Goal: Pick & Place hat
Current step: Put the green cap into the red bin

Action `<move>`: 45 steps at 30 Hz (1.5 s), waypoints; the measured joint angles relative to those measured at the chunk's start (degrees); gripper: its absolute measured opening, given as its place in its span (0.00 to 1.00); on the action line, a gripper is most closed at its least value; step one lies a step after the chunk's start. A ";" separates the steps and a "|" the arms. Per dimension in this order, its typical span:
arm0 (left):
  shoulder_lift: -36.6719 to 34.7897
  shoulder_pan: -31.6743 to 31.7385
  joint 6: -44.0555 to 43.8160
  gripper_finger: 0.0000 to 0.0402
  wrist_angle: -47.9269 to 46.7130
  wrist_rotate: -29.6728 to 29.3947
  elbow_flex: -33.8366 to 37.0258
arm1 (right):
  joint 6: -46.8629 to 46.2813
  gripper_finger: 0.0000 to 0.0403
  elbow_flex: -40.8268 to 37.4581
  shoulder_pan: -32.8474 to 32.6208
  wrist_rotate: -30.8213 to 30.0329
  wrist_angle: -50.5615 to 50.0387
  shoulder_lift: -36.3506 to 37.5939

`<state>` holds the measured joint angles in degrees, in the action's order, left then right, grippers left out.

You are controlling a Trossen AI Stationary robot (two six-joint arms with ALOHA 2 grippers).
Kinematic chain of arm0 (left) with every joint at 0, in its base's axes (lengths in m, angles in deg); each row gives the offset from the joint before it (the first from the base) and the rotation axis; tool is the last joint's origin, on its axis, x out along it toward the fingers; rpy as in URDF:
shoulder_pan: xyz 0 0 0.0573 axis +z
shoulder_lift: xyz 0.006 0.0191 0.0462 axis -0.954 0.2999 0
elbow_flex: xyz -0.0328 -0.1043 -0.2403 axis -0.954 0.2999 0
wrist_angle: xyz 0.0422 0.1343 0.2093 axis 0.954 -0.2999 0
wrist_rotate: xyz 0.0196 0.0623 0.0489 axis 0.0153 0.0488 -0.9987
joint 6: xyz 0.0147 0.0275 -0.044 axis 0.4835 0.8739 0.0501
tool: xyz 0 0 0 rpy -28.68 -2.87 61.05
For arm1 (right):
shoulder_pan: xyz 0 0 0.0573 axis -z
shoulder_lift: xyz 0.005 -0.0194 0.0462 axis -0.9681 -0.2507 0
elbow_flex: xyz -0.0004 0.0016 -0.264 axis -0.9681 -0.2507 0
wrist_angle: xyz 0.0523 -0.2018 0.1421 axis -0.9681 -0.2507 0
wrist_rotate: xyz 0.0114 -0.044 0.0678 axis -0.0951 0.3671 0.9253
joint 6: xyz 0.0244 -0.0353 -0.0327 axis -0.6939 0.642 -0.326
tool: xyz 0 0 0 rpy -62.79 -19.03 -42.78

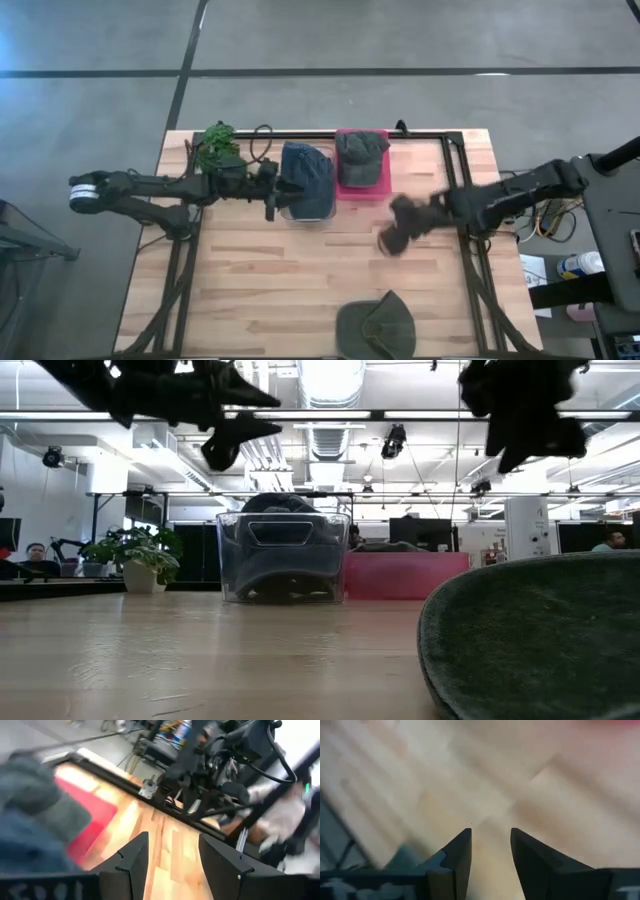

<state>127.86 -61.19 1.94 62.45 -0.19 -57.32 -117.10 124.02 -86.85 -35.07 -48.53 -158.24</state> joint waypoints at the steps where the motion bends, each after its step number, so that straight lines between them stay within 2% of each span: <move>1: 0.86 -0.86 2.81 0.42 -0.11 0.02 -1.00 | -3.52 0.32 -0.38 -3.13 -0.44 1.55 -0.60; 5: 4.58 -5.26 12.56 0.42 -4.55 0.10 -5.87 | -15.97 0.32 -0.64 -13.83 -1.21 2.58 -4.48; 8: 8.28 -8.55 18.00 0.42 -10.85 0.16 -9.53 | -20.61 0.32 0.95 -19.50 -1.87 2.53 -8.68; 10: 10.95 -10.67 18.36 0.42 -15.08 0.14 -12.11 | -22.10 0.32 2.59 -21.88 -1.86 2.74 -11.61; 13: 13.91 -14.29 16.83 0.42 -20.03 -0.15 -16.33 | -20.48 0.32 6.57 -24.76 -1.86 2.90 -16.64; 17: 17.84 -20.08 13.30 0.42 -23.30 -1.94 -21.81 | -12.45 0.32 13.73 -28.44 -1.77 2.19 -23.33; 23: 24.27 -28.09 8.34 0.42 -24.63 -10.56 -27.32 | -5.49 0.32 26.20 -35.01 -1.82 -4.43 -33.34; 29: 29.83 -34.13 -1.16 0.42 -25.98 -15.95 -31.29 | -8.74 0.32 36.44 -42.57 -2.09 -7.79 -41.59; 33: 33.01 -37.51 -3.30 0.42 -26.18 -18.08 -33.52 | -13.50 0.32 41.04 -46.33 -3.15 -8.21 -47.37; 42: 40.08 -39.86 -6.17 0.42 -26.45 -18.47 -36.05 | -16.53 0.32 49.91 -49.25 -3.41 -8.67 -59.30; 45: 42.05 -39.88 -6.01 0.42 -26.53 -18.30 -36.43 | -16.45 0.32 52.45 -49.62 -5.99 -9.50 -61.52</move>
<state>169.91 -101.06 -4.07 35.91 -18.49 -93.75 -133.55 176.48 -136.47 -41.06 -58.02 -219.76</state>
